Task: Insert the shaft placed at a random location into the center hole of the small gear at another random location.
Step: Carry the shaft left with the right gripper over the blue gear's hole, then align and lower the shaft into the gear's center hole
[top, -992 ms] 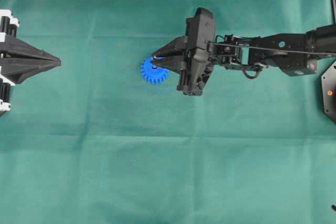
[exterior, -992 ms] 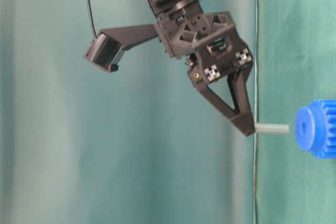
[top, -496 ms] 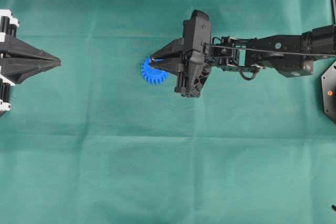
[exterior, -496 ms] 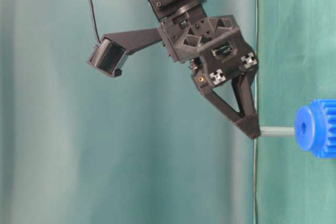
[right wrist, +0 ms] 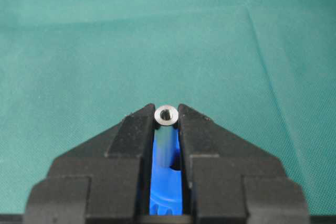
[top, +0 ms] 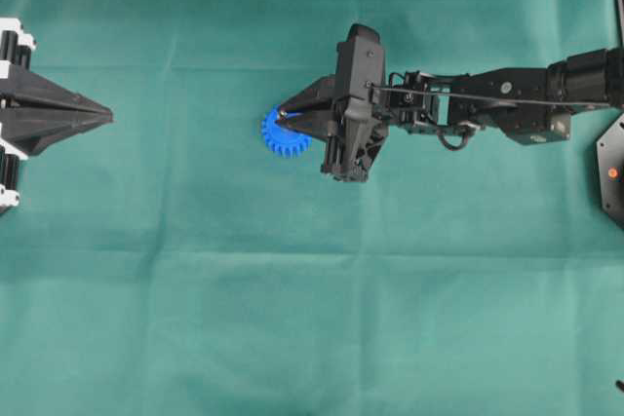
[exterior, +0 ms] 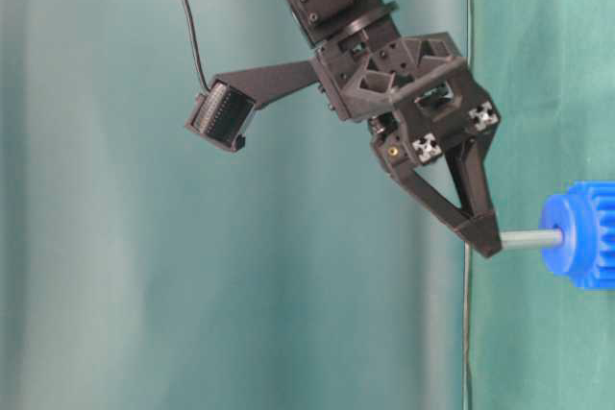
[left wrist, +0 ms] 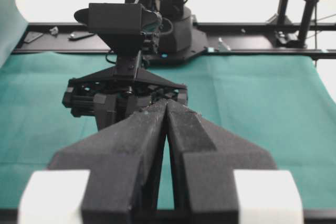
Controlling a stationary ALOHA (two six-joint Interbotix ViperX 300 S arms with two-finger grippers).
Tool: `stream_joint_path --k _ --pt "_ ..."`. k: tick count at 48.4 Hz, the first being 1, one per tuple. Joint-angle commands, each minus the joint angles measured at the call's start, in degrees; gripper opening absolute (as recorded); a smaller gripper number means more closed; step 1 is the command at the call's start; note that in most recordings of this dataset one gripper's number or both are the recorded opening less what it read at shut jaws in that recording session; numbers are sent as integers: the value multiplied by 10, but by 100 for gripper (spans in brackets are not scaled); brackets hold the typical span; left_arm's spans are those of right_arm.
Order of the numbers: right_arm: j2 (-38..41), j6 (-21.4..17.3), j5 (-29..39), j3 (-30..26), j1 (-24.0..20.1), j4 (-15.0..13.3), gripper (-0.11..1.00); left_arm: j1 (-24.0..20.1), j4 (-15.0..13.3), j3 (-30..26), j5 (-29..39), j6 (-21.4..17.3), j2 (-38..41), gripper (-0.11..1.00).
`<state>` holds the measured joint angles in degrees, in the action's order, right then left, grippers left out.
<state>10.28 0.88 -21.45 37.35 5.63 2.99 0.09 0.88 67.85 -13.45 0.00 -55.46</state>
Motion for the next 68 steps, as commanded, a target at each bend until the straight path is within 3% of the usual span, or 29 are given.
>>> stream_joint_path --k 1,34,68 --pt "-6 4 -4 -7 2 -1 13 -1 2 -16 -5 0 3 0" --pt "-49 20 0 1 5 -1 13 -1 2 -16 -5 0 3 0" --pt "4 18 -22 -10 7 2 13 -2 2 -16 -7 -1 3 0"
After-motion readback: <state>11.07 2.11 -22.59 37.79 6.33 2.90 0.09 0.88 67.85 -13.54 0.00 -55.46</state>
